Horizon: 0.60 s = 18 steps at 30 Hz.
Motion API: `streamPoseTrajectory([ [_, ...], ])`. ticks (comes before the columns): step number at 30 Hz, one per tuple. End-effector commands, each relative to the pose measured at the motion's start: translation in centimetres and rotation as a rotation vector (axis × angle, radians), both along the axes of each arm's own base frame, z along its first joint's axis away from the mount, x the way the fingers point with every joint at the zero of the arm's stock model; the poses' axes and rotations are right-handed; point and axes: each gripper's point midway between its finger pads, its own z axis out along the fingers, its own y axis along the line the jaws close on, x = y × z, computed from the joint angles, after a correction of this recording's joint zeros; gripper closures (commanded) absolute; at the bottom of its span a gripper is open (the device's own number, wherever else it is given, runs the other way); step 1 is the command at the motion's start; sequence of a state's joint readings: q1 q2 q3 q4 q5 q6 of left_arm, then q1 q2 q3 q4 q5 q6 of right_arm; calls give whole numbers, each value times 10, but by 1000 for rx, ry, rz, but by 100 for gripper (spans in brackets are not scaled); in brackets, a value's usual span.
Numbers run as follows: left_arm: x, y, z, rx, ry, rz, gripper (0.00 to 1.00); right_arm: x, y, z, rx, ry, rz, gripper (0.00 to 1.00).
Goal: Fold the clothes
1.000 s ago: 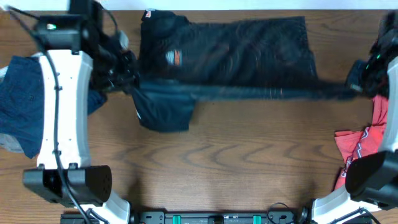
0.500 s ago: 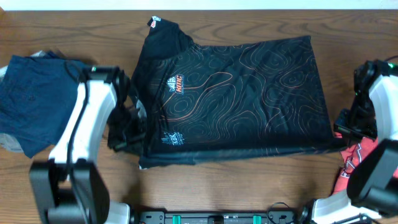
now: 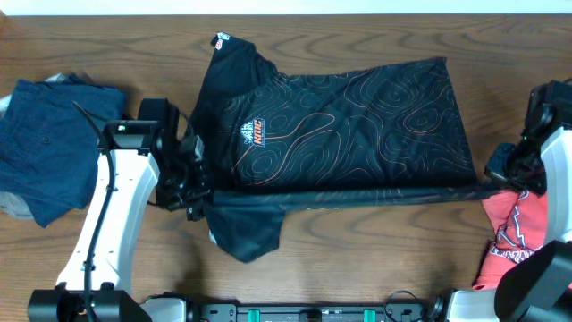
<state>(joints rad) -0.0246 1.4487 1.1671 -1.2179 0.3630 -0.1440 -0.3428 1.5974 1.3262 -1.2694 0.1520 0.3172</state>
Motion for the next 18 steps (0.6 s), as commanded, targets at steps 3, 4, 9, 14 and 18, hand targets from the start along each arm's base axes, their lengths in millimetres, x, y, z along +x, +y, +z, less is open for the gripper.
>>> streamPoseTrajectory([
  [3, 36, 5, -6, 25, -110, 59, 94, 31, 4, -19, 38, -54, 81, 99],
  [4, 43, 4, -7, 24, -130, 66, 94, 36, 5, -23, 42, -59, 93, 99],
  [9, 71, 4, -19, 21, -183, 77, 94, 58, 10, -46, 52, -66, 125, 99],
  [14, 91, 3, -41, 20, -185, 81, 94, 82, 14, -63, 44, -104, 155, 99],
  [18, 113, 3, -55, 17, -228, 82, 93, 104, 18, -70, 43, -168, 173, 99],
])
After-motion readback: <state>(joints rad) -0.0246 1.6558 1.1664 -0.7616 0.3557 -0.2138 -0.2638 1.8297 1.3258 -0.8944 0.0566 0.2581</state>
